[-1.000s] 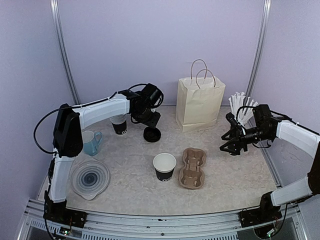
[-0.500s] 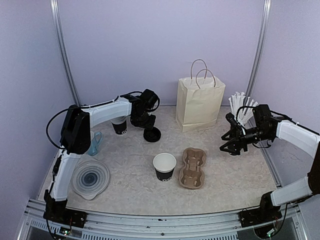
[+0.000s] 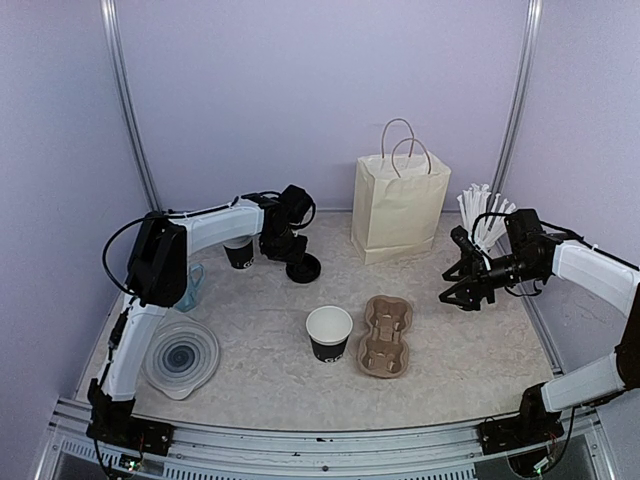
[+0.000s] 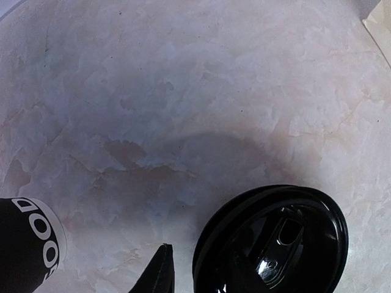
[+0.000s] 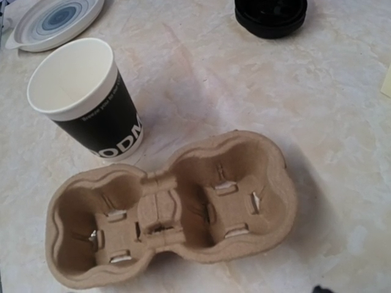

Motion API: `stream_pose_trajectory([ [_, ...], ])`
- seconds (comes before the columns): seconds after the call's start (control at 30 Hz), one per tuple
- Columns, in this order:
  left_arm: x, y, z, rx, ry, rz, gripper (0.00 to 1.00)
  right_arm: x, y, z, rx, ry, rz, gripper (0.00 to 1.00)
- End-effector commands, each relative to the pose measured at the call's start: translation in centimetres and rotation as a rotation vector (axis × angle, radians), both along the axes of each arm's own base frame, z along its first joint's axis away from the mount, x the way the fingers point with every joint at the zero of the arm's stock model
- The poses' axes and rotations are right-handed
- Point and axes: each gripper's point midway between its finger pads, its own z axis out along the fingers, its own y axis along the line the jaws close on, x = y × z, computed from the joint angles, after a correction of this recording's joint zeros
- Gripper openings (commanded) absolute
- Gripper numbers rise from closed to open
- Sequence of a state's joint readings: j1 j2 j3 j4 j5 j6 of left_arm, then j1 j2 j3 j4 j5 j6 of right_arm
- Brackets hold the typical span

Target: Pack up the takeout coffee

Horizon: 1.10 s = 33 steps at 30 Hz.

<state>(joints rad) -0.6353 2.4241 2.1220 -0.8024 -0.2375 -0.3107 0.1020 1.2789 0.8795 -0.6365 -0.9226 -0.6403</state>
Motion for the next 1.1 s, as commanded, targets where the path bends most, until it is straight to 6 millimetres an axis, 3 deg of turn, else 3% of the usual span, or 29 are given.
stream_pose_trajectory([
  [0.0, 0.1, -0.2, -0.3, -0.011, 0.019, 0.000, 0.26, -0.6, 0.4, -0.5, -0.006, 0.006, 0.025, 0.81],
  [0.17, 0.2, -0.2, 1.1, -0.021, -0.004, 0.001, 0.11, -0.6, 0.4, -0.5, -0.006, 0.008, 0.024, 0.81],
  [0.33, -0.1, -0.4, 3.9, -0.009, -0.059, 0.000, 0.10, -0.6, 0.4, -0.4, -0.003, 0.007, 0.025, 0.81],
  [0.53, -0.9, -1.0, 11.5, -0.093, -0.183, -0.034, 0.10, -0.5, 0.6, 0.7, 0.014, -0.014, 0.032, 0.80],
  [0.63, -1.9, -2.3, 15.0, -0.203, -0.222, -0.099, 0.10, -0.2, 0.7, 1.4, 0.018, -0.015, 0.037, 0.81],
  [0.77, -5.2, -6.3, 19.4, -0.421, -0.270, -0.280, 0.09, 0.5, 1.4, 5.7, 0.055, -0.073, 0.071, 0.82],
  [0.9, -10.2, -10.3, 23.8, -0.679, -0.294, -0.484, 0.09, 1.2, 2.9, 12.2, 0.192, -0.129, 0.120, 0.88],
  [0.93, -11.7, -10.9, 25.2, -0.764, -0.292, -0.530, 0.09, 1.0, 3.4, 13.4, 0.230, -0.123, 0.136, 0.90],
  [1.0, -14.6, -11.9, 25.7, -0.913, -0.244, -0.606, 0.09, 0.6, 4.6, 15.7, 0.277, -0.161, 0.183, 0.96],
  [1.07, -16.5, -12.0, 27.7, -1.054, -0.251, -0.653, 0.10, -0.1, 6.2, 17.6, 0.286, -0.234, 0.230, 1.00],
])
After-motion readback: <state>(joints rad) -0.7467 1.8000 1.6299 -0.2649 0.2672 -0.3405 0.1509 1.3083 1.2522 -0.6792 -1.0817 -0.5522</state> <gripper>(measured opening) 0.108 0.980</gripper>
